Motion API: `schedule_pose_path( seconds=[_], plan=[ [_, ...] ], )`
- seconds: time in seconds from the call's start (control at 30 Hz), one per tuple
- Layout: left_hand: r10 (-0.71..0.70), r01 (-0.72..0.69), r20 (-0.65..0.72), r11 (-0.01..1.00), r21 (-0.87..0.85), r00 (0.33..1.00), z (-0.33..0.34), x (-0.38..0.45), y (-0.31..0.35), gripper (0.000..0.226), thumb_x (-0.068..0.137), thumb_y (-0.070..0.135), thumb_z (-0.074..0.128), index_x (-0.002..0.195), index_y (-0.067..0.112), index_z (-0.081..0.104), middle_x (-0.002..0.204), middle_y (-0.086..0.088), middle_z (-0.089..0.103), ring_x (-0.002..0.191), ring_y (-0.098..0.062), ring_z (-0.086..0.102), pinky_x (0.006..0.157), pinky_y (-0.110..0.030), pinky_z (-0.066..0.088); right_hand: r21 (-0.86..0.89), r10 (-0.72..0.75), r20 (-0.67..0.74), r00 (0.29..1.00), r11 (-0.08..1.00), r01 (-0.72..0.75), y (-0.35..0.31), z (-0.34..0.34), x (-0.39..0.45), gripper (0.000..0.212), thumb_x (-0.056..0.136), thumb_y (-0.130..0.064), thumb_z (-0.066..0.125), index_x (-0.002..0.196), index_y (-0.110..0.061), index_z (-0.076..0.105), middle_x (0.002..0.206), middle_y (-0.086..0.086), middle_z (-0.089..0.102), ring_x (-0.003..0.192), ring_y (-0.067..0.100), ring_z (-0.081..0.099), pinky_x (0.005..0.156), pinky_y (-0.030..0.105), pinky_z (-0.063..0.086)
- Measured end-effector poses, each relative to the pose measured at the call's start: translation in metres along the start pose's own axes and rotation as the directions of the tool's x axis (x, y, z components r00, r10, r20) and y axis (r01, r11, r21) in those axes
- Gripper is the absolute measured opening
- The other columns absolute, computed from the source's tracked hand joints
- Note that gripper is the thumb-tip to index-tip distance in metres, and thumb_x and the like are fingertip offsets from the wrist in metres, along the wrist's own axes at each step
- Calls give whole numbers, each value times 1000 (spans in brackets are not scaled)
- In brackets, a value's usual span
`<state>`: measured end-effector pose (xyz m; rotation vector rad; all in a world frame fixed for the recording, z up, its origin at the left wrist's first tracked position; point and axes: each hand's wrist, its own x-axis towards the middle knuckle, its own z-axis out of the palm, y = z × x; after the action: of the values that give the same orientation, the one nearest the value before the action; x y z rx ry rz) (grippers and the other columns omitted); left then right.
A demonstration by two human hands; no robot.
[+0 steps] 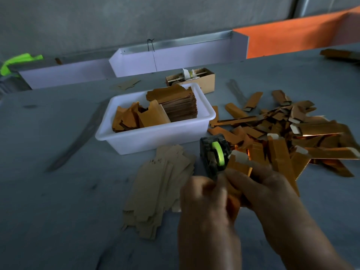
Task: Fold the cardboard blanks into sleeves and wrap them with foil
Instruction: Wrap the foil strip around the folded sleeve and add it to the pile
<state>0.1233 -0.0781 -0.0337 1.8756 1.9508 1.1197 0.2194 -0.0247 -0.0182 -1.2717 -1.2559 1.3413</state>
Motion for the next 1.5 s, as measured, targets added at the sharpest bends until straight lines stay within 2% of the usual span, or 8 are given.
schedule_pose_path(
  seconds=[0.13, 0.27, 0.37, 0.57, 0.97, 1.23, 1.37, 1.5],
  plan=[
    [-393, 475, 268, 693, -542, 880, -19, 10, -9, 23, 82, 15, 70, 80, 38, 70, 74, 7, 72, 66, -6, 68, 53, -21, 54, 107, 20, 50, 999, 994, -25, -5, -1, 0, 21, 80, -26, 62, 60, -20, 63, 61, 7, 58, 62, 22, 58, 72, 41, 54],
    [-388, 612, 473, 507, -607, 791, -28, 17, -18, 11, 78, 14, 71, 71, 22, 74, 60, -4, 67, 49, -14, 61, 43, -21, 45, 134, 41, 87, 995, 990, -53, -3, 0, -2, 20, 79, -37, 59, 71, -22, 69, 65, 5, 60, 64, 19, 62, 73, 40, 56],
    [-435, 615, 439, 490, -618, 787, -26, 16, -21, 11, 78, 11, 71, 69, 16, 74, 49, -2, 58, 37, -10, 47, 37, -17, 34, -29, -3, 79, 997, 1000, 6, -7, -6, 0, 41, 68, -54, 54, 80, -18, 69, 65, 5, 63, 62, 17, 65, 61, 29, 54],
    [-560, 539, 217, 510, -670, 800, -20, 17, -28, 24, 81, 6, 68, 61, 20, 72, 47, 1, 55, 37, -7, 44, 34, -19, 32, -298, -156, -109, 982, 947, 118, -6, -40, 12, 11, 80, -31, 60, 72, -28, 67, 67, -11, 66, 58, 2, 59, 53, 27, 43],
    [-547, 499, 188, 502, -706, 816, -7, 17, -23, 21, 83, 8, 67, 65, 19, 71, 52, -3, 59, 41, -10, 51, 37, -21, 38, -485, -128, -15, 992, 868, 105, 18, -19, 18, 12, 82, -32, 64, 73, -23, 67, 74, -9, 60, 70, -3, 56, 53, 14, 37],
    [-539, 519, 218, 506, -689, 814, 3, 13, -16, 19, 83, 15, 68, 67, 25, 72, 59, 1, 67, 47, -4, 57, 42, -12, 42, -462, -114, -40, 993, 883, 83, 23, -13, 22, 11, 81, -24, 67, 72, -18, 69, 84, -7, 60, 74, 9, 59, 59, 18, 42],
    [-561, 526, 216, 478, -703, 799, 2, 13, -18, 19, 84, 15, 68, 65, 18, 70, 59, -3, 64, 45, -6, 54, 40, -13, 41, -473, -195, -140, 971, 875, 108, 27, -7, 18, 9, 80, -23, 68, 72, -24, 67, 131, -8, 45, 116, 15, 46, 80, 23, 41],
    [-594, 516, 185, 453, -727, 783, 1, 13, -23, 15, 86, 13, 65, 71, 13, 68, 57, -5, 59, 44, -7, 50, 38, -17, 39, -260, -142, -157, 977, 961, 98, 22, -12, 11, 11, 80, -22, 67, 69, -24, 66, 135, -14, 40, 105, 0, 47, 73, 16, 38]
  ],
)
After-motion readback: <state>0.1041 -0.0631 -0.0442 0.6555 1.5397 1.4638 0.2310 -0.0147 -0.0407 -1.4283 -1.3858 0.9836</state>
